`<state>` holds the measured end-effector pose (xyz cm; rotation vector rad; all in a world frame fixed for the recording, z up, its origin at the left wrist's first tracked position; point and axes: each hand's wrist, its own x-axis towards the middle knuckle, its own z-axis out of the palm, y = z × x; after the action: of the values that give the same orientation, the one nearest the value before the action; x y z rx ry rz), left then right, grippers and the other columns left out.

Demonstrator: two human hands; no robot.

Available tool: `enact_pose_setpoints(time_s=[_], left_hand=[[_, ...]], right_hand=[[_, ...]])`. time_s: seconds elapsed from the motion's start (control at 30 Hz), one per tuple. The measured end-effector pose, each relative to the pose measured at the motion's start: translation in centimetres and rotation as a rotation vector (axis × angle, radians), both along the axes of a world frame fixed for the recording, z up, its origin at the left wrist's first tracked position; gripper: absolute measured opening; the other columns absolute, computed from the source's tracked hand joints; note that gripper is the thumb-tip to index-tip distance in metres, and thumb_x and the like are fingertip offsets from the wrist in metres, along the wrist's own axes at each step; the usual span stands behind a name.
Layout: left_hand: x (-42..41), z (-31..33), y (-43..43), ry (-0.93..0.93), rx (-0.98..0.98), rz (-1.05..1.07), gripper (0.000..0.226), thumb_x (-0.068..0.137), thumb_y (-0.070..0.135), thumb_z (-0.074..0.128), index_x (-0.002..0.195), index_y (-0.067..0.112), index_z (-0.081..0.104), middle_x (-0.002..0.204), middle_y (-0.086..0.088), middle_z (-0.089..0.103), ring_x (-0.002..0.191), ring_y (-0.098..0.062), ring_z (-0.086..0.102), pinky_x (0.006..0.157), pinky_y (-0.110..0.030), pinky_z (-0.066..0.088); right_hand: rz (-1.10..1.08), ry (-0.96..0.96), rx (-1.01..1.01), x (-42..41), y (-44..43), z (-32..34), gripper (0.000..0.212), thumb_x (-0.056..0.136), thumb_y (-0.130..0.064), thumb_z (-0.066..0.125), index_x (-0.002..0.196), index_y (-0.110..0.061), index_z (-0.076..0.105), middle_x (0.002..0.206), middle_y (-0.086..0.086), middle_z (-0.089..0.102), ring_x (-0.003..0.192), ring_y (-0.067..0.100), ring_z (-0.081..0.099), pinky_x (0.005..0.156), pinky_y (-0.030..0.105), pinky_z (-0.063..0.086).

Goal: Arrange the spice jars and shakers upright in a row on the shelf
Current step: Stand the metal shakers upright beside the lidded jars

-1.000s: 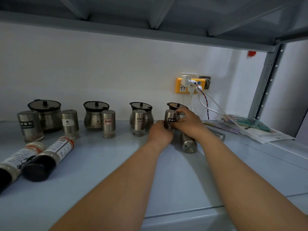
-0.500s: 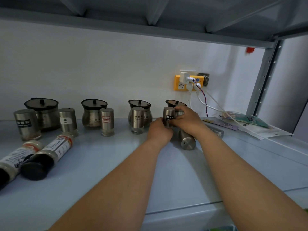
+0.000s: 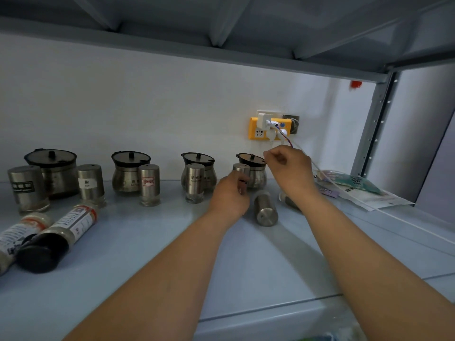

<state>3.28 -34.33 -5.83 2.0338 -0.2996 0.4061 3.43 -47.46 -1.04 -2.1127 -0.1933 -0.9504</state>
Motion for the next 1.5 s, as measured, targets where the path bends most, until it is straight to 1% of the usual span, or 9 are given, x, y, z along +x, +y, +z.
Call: enact_pose_setpoints(time_s=[0.07,0.23,0.47,0.67,0.9,1.07,1.2,1.3,1.5], left_hand=[[-0.2,0.0,0.4,-0.069,0.202,-0.087,0.043,0.082,-0.006,0.049,0.119,0.014,0.056,0.113,-0.006,0.055,0.094,-0.015,0.051,0.084,-0.023,0.043],[0.1,-0.5,1.2,-0.242,0.506,-0.166,0.057,0.080,-0.005,0.050,0.130,0.023,0.051,0.128,-0.009,0.051,0.116,-0.027,0.046,0.099,-0.037,0.041],[-0.1,-0.6,0.9,-0.375,0.657,-0.206,0.073,0.077,-0.002,0.055,0.137,0.037,0.043,0.121,-0.007,0.049,0.113,-0.029,0.048,0.087,-0.043,0.048],[-0.1,-0.7,0.5,-0.413,0.662,-0.229,0.057,0.078,0.000,0.059,0.128,0.025,0.056,0.120,-0.008,0.050,0.115,-0.029,0.047,0.090,-0.043,0.046],[-0.1,-0.7,0.7,-0.454,0.639,-0.264,0.056,0.074,0.000,0.060,0.125,0.024,0.056,0.123,-0.004,0.048,0.113,-0.025,0.048,0.086,-0.042,0.048],[0.3,-0.9,1.1,-0.437,0.492,-0.296,0.054,0.070,0.004,0.062,0.118,0.027,0.057,0.119,0.001,0.048,0.112,-0.021,0.049,0.088,-0.040,0.048],[0.4,-0.9,1.0,-0.390,0.254,-0.348,0.045,0.073,0.010,0.073,0.114,0.024,0.060,0.112,0.008,0.048,0.103,-0.008,0.052,0.093,-0.014,0.042],[-0.2,-0.4,0.5,-0.334,0.152,-0.329,0.043,0.074,0.010,0.076,0.111,0.023,0.059,0.106,0.012,0.050,0.094,0.009,0.050,0.082,0.001,0.035],[-1.0,0.0,0.0,-0.159,-0.057,-0.267,0.040,0.078,0.023,0.074,0.114,0.020,0.057,0.105,0.008,0.062,0.096,-0.002,0.058,0.081,-0.014,0.046]], right_hand=[[-0.017,-0.007,-0.053,-0.4,-1.0,-0.8,0.019,0.092,-0.020,0.056,0.087,-0.007,0.069,0.085,0.003,0.069,0.078,0.014,0.061,0.066,0.008,0.039],[-0.041,0.020,-0.100,-0.9,-3.2,-3.5,0.028,0.084,0.006,0.048,0.100,-0.006,0.068,0.094,0.014,0.071,0.092,0.024,0.065,0.082,0.025,0.047],[0.152,0.147,-0.311,-1.3,-3.2,-4.0,0.043,0.076,0.016,0.044,0.103,-0.008,0.068,0.097,0.007,0.070,0.086,0.012,0.060,0.072,0.000,0.040],[0.217,0.381,-0.393,-1.8,-3.4,-3.8,0.047,0.076,0.010,0.054,0.114,-0.016,0.061,0.098,-0.005,0.059,0.088,0.010,0.052,0.065,-0.002,0.036],[0.272,0.415,-0.304,-1.7,-3.5,-3.8,0.051,0.075,0.010,0.054,0.114,-0.022,0.059,0.103,-0.006,0.060,0.095,0.013,0.055,0.071,0.004,0.041],[0.428,0.402,-0.033,-2.5,-3.1,-3.2,0.060,0.069,0.025,0.040,0.108,-0.017,0.059,0.097,-0.001,0.062,0.099,0.024,0.060,0.081,0.028,0.049],[0.508,0.416,0.254,-2.9,-3.1,-2.4,0.066,0.070,0.031,0.033,0.107,-0.017,0.060,0.099,0.004,0.066,0.090,0.018,0.063,0.072,0.021,0.053],[0.519,0.443,0.423,-2.7,-3.2,-2.2,0.067,0.069,0.031,0.030,0.106,-0.015,0.062,0.097,0.008,0.069,0.091,0.026,0.063,0.080,0.036,0.049],[0.583,0.456,0.445,-3.0,-3.3,-2.0,0.059,0.073,0.028,0.037,0.109,-0.015,0.058,0.098,0.012,0.066,0.086,0.020,0.060,0.063,0.023,0.043]])
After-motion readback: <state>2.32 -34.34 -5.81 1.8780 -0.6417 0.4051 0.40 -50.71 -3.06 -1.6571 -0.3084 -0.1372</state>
